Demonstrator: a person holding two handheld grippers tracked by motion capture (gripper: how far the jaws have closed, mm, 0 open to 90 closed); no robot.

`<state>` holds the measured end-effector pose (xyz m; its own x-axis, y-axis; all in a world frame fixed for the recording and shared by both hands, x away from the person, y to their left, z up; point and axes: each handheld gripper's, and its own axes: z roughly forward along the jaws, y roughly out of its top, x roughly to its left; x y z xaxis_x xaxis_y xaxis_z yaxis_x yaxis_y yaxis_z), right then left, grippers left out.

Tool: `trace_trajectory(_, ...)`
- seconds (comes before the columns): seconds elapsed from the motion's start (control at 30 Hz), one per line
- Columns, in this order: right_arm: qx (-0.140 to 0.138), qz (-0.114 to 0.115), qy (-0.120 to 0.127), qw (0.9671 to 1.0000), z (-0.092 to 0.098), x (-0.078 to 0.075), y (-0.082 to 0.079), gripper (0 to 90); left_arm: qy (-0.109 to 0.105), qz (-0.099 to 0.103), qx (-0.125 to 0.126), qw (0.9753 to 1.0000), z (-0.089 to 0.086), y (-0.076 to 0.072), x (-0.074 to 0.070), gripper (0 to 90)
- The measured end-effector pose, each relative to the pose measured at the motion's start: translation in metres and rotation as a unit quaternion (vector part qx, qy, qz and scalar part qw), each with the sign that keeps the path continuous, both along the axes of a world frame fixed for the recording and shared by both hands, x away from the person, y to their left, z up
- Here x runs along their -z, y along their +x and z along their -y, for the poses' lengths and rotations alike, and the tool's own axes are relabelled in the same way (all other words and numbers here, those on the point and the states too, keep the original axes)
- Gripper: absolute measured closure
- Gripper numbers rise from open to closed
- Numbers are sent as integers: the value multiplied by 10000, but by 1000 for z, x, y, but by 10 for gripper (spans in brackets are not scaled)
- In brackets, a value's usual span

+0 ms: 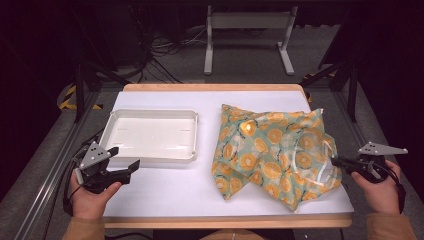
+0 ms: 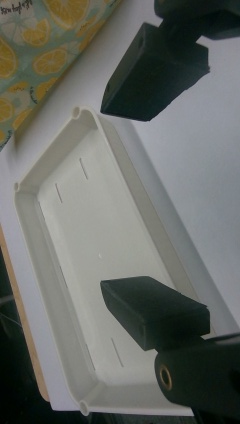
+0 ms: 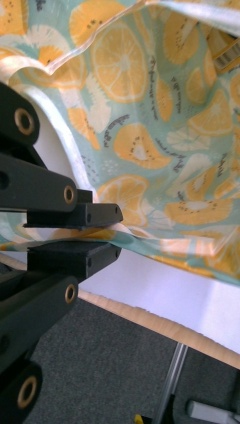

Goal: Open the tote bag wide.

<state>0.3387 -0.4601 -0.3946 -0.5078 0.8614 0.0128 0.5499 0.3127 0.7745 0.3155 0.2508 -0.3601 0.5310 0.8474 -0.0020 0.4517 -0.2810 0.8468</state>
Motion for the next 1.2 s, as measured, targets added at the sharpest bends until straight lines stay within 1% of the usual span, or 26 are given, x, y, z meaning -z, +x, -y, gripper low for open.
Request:
trace_trajectory(0.1, -35, 89, 20, 10000, -2, -5, -2, 856, -2, -1, 1, 10000, 0, 0, 0, 187)
trace_trajectory(0.33, -95, 282, 134, 9995, -5, -18, -8, 866, -5, -6, 1, 10000, 0, 0, 0, 187)
trace_trajectory(0.43, -172, 401, 151, 9989, -10, -26, -11, 867, -17, 3, 3, 10000, 1, 0, 1, 187)
trace_trajectory(0.53, -249, 513, 148, 9983, -17, -34, -13, 867, 21, -27, 23, 10000, 3, 1, 2, 187)
trace_trajectory(0.57, -291, 603, 135, 9977, -21, -39, -14, 867, 13, -20, 37, 10000, 4, 1, 2, 187)
trace_trajectory(0.63, -356, 693, 150, 9968, -25, -44, -16, 867, 16, -25, 46, 10000, 4, 1, 2, 186)
trace_trajectory(0.7, -374, 726, 156, 9965, -26, -47, -16, 867, 25, -28, 51, 10000, 5, 1, 2, 186)
trace_trajectory(0.83, -551, 920, 194, 9940, -38, -62, -19, 867, 31, -29, 63, 10000, 6, 1, 3, 186)
trace_trajectory(0.93, -707, 1025, 231, 9920, -46, -70, -19, 868, 40, -36, 80, 10000, 7, 1, 3, 186)
trace_trajectory(1.0, -785, 1074, 219, 9909, -52, -76, -18, 868, 42, -60, 84, 9999, 8, 1, 3, 186)
trace_trajectory(1.1, -991, 1176, 217, 9879, -64, -88, -16, 868, 32, -73, 89, 9999, 9, 1, 4, 186)
trace_trajectory(1.2, -1130, 1227, 219, 9857, -74, -96, -12, 868, 47, -60, 96, 9999, 10, 2, 4, 186)
